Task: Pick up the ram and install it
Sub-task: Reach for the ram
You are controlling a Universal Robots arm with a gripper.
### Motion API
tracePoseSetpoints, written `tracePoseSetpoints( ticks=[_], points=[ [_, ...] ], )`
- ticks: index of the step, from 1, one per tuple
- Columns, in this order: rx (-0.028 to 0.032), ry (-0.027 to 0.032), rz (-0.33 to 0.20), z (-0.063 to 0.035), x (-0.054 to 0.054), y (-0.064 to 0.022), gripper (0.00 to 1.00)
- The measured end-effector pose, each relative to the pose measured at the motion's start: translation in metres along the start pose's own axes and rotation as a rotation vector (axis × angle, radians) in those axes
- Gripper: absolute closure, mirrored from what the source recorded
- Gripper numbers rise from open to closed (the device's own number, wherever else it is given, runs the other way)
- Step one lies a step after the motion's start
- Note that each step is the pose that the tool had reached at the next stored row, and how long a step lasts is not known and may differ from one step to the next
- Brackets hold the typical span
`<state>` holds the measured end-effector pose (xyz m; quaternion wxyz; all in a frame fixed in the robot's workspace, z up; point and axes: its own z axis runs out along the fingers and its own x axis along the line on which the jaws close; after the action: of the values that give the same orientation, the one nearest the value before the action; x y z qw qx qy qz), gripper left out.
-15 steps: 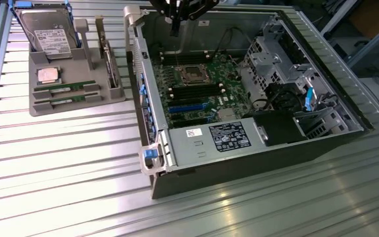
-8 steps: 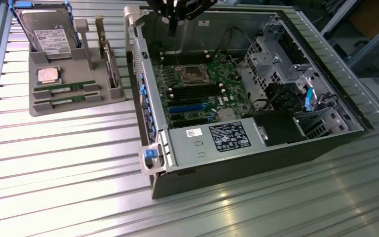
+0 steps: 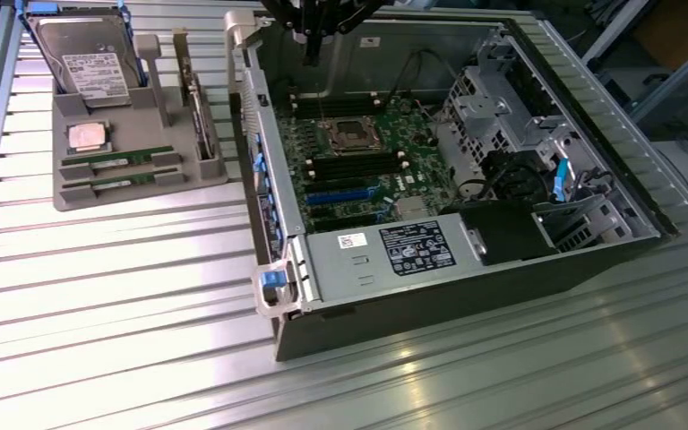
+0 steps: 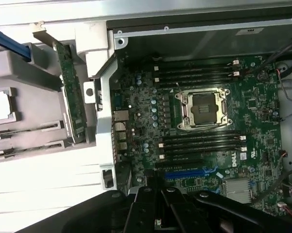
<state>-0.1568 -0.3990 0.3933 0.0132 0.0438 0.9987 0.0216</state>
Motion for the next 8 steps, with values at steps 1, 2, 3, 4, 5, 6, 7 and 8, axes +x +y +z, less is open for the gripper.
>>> tracePoseSetpoints(
  ticks=[1,2,3,4,5,6,7,8],
  points=[
    [-0.0001,0.0,-0.002,-0.0001,0.005,-0.0004,0.89],
    [-0.0001,-0.0001,-0.002,-0.0002,0.009,-0.0008,0.89],
    [-0.0001,-0.0002,-0.002,-0.0003,0.012,-0.001,0.89],
    [-0.0001,-0.0003,-0.002,-0.0004,0.015,-0.0012,0.89],
    [-0.0001,-0.0003,-0.002,-0.0005,0.019,-0.0016,0.89],
    [-0.0001,-0.0003,-0.002,-0.0006,0.022,-0.0019,0.89],
    [-0.0001,-0.0004,-0.002,-0.0007,0.026,-0.0022,0.89],
    [-0.0001,-0.0005,-0.002,-0.0008,0.029,-0.0025,0.89]
  ],
)
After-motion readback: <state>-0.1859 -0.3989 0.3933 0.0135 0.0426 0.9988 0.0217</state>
